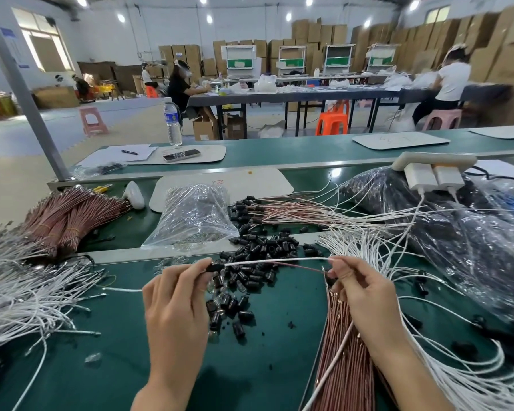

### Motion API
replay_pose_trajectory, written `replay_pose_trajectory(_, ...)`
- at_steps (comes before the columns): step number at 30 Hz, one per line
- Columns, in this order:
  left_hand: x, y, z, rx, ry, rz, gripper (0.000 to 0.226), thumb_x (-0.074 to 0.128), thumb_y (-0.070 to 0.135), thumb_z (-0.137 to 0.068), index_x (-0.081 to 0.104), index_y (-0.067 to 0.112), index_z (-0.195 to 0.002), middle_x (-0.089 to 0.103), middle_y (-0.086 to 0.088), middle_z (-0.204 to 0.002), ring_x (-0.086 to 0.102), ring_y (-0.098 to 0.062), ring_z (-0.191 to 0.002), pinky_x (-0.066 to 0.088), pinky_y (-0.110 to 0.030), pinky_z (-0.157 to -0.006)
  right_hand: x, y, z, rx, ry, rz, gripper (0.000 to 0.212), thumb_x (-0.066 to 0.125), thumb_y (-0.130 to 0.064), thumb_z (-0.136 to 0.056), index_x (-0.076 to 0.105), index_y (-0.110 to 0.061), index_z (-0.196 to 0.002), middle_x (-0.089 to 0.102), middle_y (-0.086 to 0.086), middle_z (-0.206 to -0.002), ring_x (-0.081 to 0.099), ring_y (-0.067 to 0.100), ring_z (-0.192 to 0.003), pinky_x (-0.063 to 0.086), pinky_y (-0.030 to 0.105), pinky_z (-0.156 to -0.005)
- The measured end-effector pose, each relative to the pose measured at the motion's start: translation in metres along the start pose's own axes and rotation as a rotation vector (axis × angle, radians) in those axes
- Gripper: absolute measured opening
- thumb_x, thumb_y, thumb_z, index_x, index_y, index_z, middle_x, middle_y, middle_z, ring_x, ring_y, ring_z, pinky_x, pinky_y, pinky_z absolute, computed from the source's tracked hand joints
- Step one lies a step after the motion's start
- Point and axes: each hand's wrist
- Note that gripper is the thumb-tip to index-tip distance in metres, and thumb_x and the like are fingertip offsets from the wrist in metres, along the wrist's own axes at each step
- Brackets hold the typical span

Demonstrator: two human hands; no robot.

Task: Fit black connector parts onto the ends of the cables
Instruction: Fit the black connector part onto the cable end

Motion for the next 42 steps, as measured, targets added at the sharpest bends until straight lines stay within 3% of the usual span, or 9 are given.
replay_pose_trajectory(5,-0.005,-0.007,-0.005,-0.035,0.019,-0.084,0.029,0.055,0.026,-0.100,0.072,0.009,-0.116,0.062,0.003,-0.098,0.051,-0.017,-0.087,0.025,-0.020,-0.099,-0.007,-0.006,-0.005,0.104,0.142,-0.293,0.020,0.066,-0.030,-0.086,0.075,-0.017,-0.098,0.072,-0.003,-0.077,0.060,0.006,-0.061,0.052,0.017,-0.055)
replay_pose_trajectory(15,-0.008,-0.013,-0.007,-0.180,0.039,-0.034,0.030,0.052,0.026,-0.097,0.068,0.011,-0.119,0.059,0.008,-0.101,0.048,-0.014,-0.094,0.030,-0.029,-0.097,-0.024,-0.014,-0.012,0.249,0.279,-0.833,0.011,0.068,-0.027,-0.084,0.074,-0.019,-0.090,0.072,-0.006,-0.080,0.064,0.003,-0.067,0.056,0.015,-0.062)
replay_pose_trajectory(18,-0.006,-0.016,-0.006,-0.276,0.003,0.075,0.031,0.052,0.028,-0.098,0.068,0.016,-0.121,0.058,0.012,-0.102,0.053,-0.014,-0.094,0.044,-0.036,-0.088,-0.030,-0.014,-0.012,0.279,0.292,-1.030,0.011,0.073,-0.029,-0.082,0.079,-0.021,-0.082,0.072,-0.007,-0.085,0.066,0.001,-0.072,0.055,0.014,-0.065)
replay_pose_trajectory(23,0.001,0.000,-0.003,-0.404,-0.030,0.316,0.019,0.059,0.022,-0.097,0.071,0.025,-0.112,0.064,0.016,-0.099,0.062,-0.001,-0.095,0.045,-0.008,-0.082,-0.036,-0.012,-0.012,0.259,0.172,-1.383,0.032,0.070,-0.033,-0.091,0.074,-0.009,-0.111,0.073,-0.001,-0.111,0.070,0.005,-0.095,0.055,0.014,-0.080)
replay_pose_trajectory(28,0.013,0.019,0.002,-0.643,-0.037,0.564,0.015,0.065,0.023,-0.095,0.073,0.033,-0.103,0.074,0.016,-0.092,0.064,0.002,-0.080,0.047,-0.006,-0.069,-0.015,-0.017,0.001,0.298,-0.331,-1.028,0.033,0.080,-0.045,-0.082,0.077,-0.014,-0.093,0.073,0.006,-0.099,0.069,0.011,-0.080,0.059,0.020,-0.071)
replay_pose_trajectory(31,0.017,0.025,0.006,-0.648,-0.091,0.616,0.014,0.067,0.022,-0.093,0.074,0.032,-0.100,0.075,0.013,-0.090,0.066,0.001,-0.081,0.048,-0.007,-0.071,0.010,-0.021,0.016,0.303,-0.637,-0.659,0.046,0.078,-0.050,-0.082,0.077,-0.013,-0.109,0.075,0.014,-0.110,0.073,0.020,-0.087,0.060,0.026,-0.073)
replay_pose_trajectory(34,0.022,0.030,0.014,-0.492,-0.276,0.555,0.022,0.069,0.010,-0.092,0.074,0.031,-0.099,0.074,0.012,-0.093,0.068,-0.004,-0.087,0.050,-0.014,-0.076,0.034,-0.016,0.025,0.283,-0.567,-0.404,0.040,0.074,-0.051,-0.084,0.073,-0.032,-0.120,0.072,0.006,-0.124,0.072,0.023,-0.106,0.059,0.028,-0.081)
replay_pose_trajectory(37,0.027,0.038,0.019,-0.345,-0.443,0.493,0.031,0.070,0.004,-0.092,0.072,0.033,-0.101,0.069,0.015,-0.095,0.067,-0.007,-0.094,0.047,-0.014,-0.080,0.042,-0.010,0.026,0.175,-0.385,-0.359,0.028,0.068,-0.041,-0.089,0.075,-0.031,-0.115,0.075,0.003,-0.117,0.073,0.021,-0.101,0.058,0.025,-0.078)
replay_pose_trajectory(42,0.028,0.037,0.022,-0.451,-0.461,0.507,0.014,0.066,0.033,-0.093,0.069,0.038,-0.106,0.070,0.024,-0.097,0.066,-0.001,-0.090,0.046,-0.009,-0.075,0.042,-0.004,0.022,0.201,-0.195,-0.361,0.020,0.065,-0.033,-0.088,0.080,-0.027,-0.100,0.078,0.007,-0.105,0.075,0.022,-0.090,0.058,0.021,-0.074)
Point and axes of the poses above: each hand's wrist, its own z-axis away from the middle knuckle, its own x-axis out of the palm, y = z × x
